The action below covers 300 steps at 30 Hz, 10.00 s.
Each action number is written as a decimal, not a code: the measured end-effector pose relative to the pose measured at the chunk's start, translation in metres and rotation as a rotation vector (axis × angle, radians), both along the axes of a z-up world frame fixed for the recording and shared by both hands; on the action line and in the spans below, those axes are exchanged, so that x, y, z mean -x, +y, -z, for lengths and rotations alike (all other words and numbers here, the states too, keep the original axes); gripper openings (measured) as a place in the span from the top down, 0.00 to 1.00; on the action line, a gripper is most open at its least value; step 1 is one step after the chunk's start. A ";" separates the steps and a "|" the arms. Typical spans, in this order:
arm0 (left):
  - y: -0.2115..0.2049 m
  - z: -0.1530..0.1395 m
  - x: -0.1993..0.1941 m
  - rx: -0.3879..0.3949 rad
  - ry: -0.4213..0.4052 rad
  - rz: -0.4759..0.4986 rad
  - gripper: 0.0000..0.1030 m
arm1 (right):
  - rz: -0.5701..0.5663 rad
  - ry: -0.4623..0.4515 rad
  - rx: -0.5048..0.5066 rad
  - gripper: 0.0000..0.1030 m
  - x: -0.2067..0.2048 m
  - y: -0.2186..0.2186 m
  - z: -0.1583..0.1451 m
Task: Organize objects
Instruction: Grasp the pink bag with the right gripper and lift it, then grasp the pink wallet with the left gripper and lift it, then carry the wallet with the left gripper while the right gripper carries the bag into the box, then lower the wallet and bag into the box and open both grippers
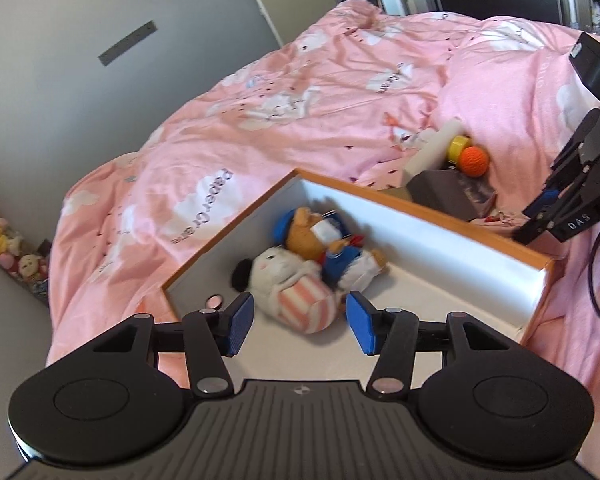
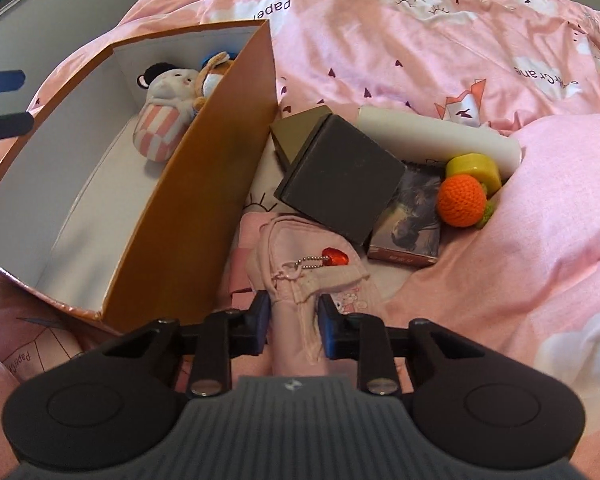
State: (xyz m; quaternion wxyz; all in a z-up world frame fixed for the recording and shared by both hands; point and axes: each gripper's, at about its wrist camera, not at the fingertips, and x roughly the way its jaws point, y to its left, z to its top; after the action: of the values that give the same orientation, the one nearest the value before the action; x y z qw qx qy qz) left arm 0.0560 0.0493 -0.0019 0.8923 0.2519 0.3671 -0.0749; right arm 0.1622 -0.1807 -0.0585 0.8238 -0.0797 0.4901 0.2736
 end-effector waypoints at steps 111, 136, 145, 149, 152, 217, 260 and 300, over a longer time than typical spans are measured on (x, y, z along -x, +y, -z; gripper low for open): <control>-0.198 0.109 -0.079 -0.383 0.344 0.218 0.81 | 0.557 0.027 -0.401 0.80 -0.016 -0.164 -0.007; -0.151 0.079 -0.126 -0.079 0.302 0.114 0.80 | 0.413 0.113 -0.401 0.75 -0.020 -0.115 0.008; -0.147 0.095 -0.137 0.046 0.543 0.166 0.66 | 0.350 0.174 -0.302 0.64 -0.024 -0.098 0.016; -0.162 0.101 -0.126 -0.038 0.541 0.211 0.73 | 0.360 0.157 -0.309 0.78 -0.022 -0.095 0.013; -0.160 0.094 -0.125 -0.039 0.518 0.209 0.85 | 0.366 0.181 -0.375 0.80 -0.022 -0.099 0.012; 0.065 -0.041 -0.071 0.345 0.450 -0.373 0.81 | -0.093 0.028 -0.675 0.82 -0.032 0.085 -0.093; 0.140 0.047 -0.168 0.282 0.513 -0.486 0.75 | -0.078 0.156 -0.420 0.81 -0.112 0.208 0.017; 0.118 0.028 -0.081 0.379 0.315 -0.365 0.60 | -0.381 -0.039 -0.258 0.59 -0.053 0.186 -0.023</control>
State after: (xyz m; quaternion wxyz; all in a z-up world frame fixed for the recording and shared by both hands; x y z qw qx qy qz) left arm 0.1370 0.1673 -0.0295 0.8543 -0.0040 0.5194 -0.0188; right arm 0.2150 0.0051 -0.0355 0.7697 -0.0703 0.4113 0.4831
